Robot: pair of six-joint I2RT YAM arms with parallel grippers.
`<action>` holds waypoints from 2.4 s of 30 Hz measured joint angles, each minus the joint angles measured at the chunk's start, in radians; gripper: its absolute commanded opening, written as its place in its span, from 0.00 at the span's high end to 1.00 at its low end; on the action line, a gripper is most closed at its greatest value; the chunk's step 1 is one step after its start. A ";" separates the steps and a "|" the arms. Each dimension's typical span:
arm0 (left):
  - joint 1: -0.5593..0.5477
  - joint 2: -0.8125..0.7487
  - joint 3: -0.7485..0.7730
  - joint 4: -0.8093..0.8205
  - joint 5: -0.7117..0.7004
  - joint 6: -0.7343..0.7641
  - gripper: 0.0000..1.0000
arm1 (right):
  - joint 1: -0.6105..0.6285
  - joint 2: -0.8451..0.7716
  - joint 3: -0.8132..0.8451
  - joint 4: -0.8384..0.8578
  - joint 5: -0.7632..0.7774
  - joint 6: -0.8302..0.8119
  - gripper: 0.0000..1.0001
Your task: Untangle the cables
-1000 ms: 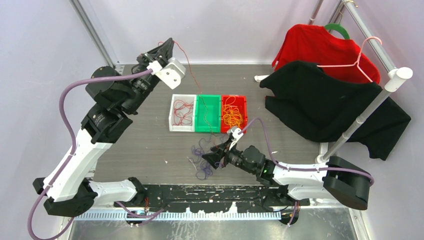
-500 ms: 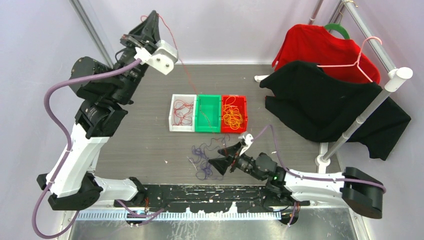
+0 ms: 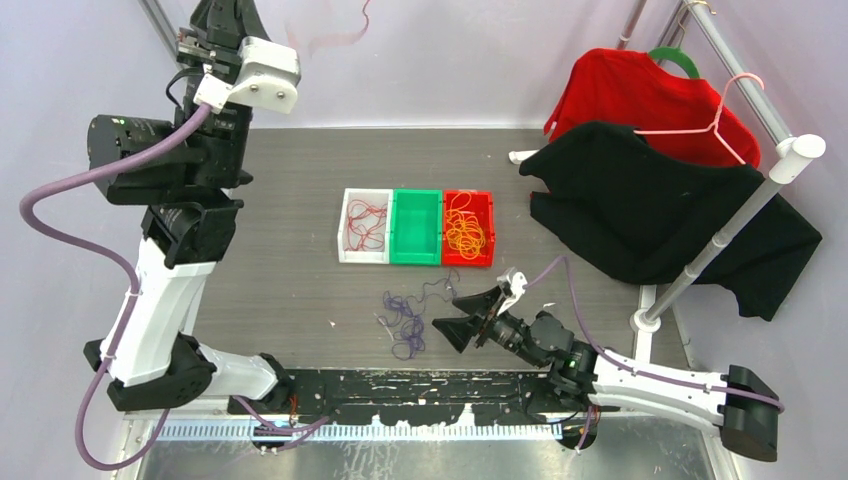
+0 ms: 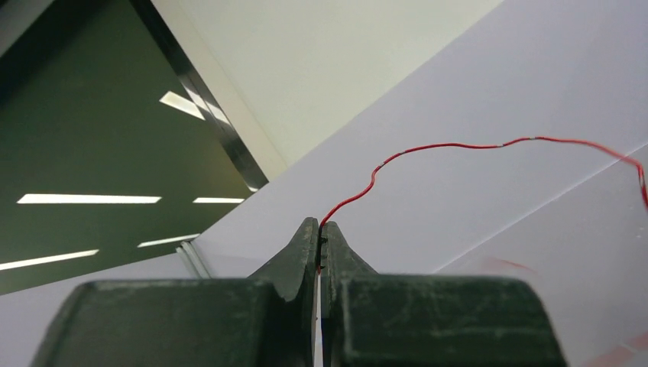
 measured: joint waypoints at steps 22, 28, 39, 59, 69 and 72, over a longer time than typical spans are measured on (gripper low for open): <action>0.011 -0.192 -0.415 -0.037 0.004 -0.029 1.00 | 0.001 0.151 0.157 -0.225 0.171 -0.078 0.20; 0.011 -0.213 -0.575 -0.095 -0.020 -0.085 1.00 | 0.001 0.152 0.183 -0.232 0.195 -0.094 0.22; 0.027 -0.195 -0.598 -0.106 -0.037 -0.143 1.00 | 0.001 0.088 0.183 -0.290 0.230 -0.094 0.24; 0.332 -0.056 -0.672 -0.116 0.102 -0.193 1.00 | 0.001 0.016 0.183 -0.407 0.251 -0.076 0.27; 0.332 0.011 -0.687 -0.137 0.132 -0.216 1.00 | 0.001 -0.067 0.183 -0.472 0.274 -0.061 0.28; 0.332 0.026 -0.664 -0.204 0.132 -0.269 1.00 | 0.001 -0.070 0.183 -0.478 0.280 -0.060 0.28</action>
